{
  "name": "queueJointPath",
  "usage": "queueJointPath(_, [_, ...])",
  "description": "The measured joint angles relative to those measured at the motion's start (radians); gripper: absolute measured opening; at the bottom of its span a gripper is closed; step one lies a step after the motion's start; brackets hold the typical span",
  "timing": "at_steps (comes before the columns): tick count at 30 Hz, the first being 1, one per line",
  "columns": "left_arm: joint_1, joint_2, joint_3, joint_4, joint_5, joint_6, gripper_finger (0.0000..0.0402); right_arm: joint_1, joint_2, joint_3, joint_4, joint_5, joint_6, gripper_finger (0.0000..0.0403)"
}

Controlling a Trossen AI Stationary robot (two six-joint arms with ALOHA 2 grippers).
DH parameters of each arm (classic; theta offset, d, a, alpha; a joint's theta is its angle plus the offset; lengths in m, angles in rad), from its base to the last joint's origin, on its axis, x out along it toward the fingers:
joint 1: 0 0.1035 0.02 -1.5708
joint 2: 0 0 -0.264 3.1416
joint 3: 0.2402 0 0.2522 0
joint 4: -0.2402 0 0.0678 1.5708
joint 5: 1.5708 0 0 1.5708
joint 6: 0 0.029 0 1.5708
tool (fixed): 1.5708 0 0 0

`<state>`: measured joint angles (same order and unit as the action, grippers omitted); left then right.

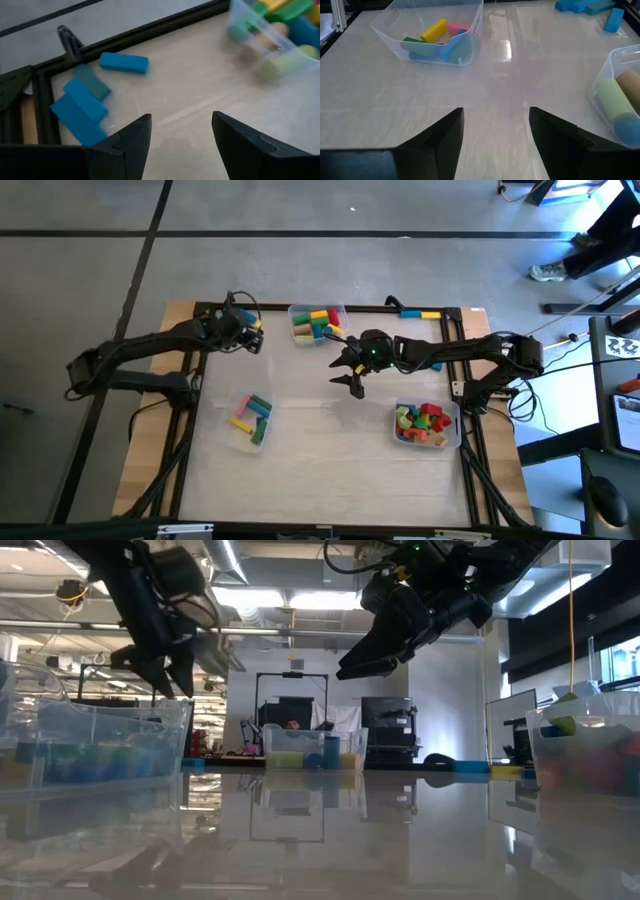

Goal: Sort blocks by size
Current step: Put the blue rectangular block into the bottom left transparent bin

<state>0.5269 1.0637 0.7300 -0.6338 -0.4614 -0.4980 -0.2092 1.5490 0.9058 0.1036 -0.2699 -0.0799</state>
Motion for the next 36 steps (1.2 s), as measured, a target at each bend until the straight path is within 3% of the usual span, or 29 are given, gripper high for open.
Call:
queueJointPath(17, [0.259, 0.294, 0.000, 0.108, 0.050, 0.098, 0.0205, 0.000, 0.000, 0.000, -0.001, 0.008, 0.000, 0.0225])
queueJointPath(30, [0.407, 0.499, 0.000, 0.524, 0.081, 0.250, 0.0205, 0.000, 0.000, 0.000, -0.001, 0.026, 0.002, 0.0225])
queueJointPath(36, [0.439, 0.581, 0.000, 0.616, 0.104, 0.275, 0.0205, 0.000, 0.000, 0.000, -0.001, 0.026, 0.009, 0.0225])
